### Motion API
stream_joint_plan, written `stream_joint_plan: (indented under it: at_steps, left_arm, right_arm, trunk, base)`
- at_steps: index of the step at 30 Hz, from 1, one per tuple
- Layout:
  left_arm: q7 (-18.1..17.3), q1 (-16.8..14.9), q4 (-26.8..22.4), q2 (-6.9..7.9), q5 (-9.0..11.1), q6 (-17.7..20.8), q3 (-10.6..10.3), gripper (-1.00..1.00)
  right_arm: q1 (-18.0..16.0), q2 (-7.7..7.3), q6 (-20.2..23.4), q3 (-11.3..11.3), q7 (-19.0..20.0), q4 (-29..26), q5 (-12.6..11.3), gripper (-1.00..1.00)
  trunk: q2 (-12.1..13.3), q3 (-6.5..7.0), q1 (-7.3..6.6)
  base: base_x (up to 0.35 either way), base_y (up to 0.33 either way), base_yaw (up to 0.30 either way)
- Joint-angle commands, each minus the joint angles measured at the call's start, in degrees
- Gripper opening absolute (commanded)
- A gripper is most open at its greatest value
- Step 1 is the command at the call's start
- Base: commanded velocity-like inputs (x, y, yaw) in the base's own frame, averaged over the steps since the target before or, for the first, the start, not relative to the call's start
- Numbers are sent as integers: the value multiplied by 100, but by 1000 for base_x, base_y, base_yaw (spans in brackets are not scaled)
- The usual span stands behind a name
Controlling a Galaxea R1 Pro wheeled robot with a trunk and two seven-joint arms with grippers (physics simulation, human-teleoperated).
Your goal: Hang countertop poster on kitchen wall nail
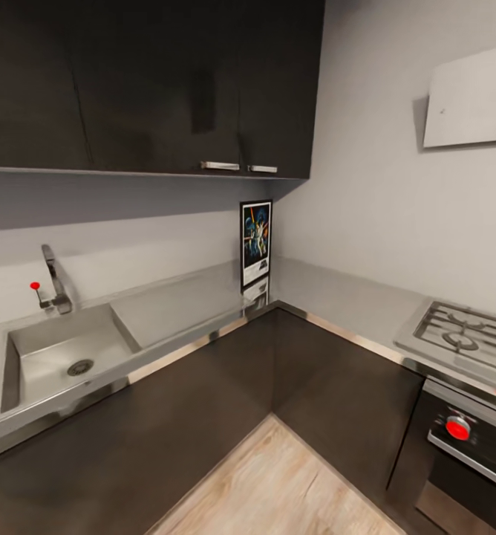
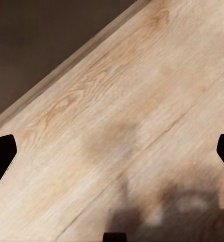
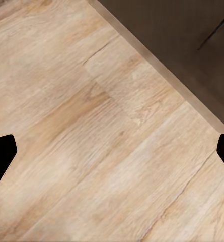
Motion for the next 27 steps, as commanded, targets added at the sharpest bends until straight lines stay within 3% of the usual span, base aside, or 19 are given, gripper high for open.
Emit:
stream_joint_plan:
  at_steps: [1,5,10,27]
  left_arm:
    - [0,2,-6,0,-5,-10,3,100]
    - [0,2,-6,-2,-4,-11,3,100]
    - [0,2,-6,-5,-2,-8,3,100]
    - [0,3,-6,-5,-9,-11,-5,100]
  right_arm:
    - [-3,0,-17,0,-1,10,18,100]
    - [-3,18,-21,2,1,101,18,100]
    - [-3,144,-34,8,-1,530,9,100]
    - [-3,158,-36,17,-6,613,14,100]
  trunk:
    - [-2,-5,4]
    - [-2,-5,4]
    - [-2,-5,4]
    - [-2,-5,4]
  base:
    - [337,0,0]
    - [337,0,0]
    - [337,0,0]
    - [326,0,0]
